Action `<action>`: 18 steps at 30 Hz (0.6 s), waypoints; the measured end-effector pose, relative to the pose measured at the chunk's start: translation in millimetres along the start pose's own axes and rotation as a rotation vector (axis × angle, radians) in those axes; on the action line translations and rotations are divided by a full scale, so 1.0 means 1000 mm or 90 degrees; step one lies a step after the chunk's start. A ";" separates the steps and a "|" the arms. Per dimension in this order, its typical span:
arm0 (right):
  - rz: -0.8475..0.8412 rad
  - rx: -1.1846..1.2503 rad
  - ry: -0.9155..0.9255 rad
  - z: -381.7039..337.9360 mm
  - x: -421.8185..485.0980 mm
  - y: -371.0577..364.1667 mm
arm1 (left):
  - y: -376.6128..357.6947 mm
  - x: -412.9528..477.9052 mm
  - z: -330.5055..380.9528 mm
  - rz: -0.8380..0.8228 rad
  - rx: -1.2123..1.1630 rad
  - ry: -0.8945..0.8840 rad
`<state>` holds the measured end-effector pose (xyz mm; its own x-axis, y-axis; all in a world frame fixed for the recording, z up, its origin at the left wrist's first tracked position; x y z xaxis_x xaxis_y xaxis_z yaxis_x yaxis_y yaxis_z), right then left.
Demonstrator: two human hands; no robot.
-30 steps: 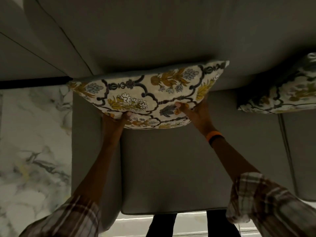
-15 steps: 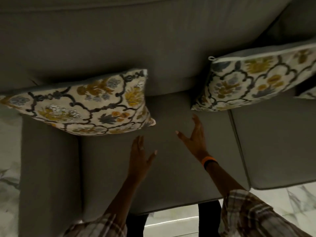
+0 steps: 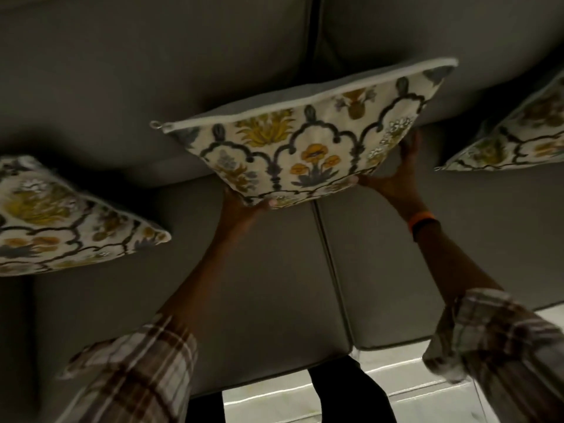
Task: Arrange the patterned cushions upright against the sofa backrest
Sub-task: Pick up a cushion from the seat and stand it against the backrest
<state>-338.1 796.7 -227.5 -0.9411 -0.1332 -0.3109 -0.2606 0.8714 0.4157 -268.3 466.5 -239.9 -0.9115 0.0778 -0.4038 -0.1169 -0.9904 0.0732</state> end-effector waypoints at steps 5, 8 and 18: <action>-0.146 -0.011 0.029 -0.018 0.031 0.010 | -0.015 0.005 0.014 0.055 -0.044 -0.034; -0.096 0.057 0.019 -0.008 0.014 0.004 | -0.015 0.001 0.015 0.051 -0.039 -0.043; -0.009 0.086 0.003 0.004 0.009 -0.011 | -0.009 0.017 0.003 0.065 -0.046 -0.049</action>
<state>-342.9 787.4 -238.2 -0.9383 -0.1477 -0.3125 -0.2431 0.9248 0.2926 -284.0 476.6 -244.6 -0.9449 -0.0183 -0.3269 0.0041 -0.9990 0.0440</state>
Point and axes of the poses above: each hand's wrist, its own x-axis towards the middle knuckle, its own y-axis out of the back of the hand, z = x × y, the point moved 1 cm from there along x, towards the middle knuckle, and after that the axes turned 13 degrees about -z, right-handed, at the moved point
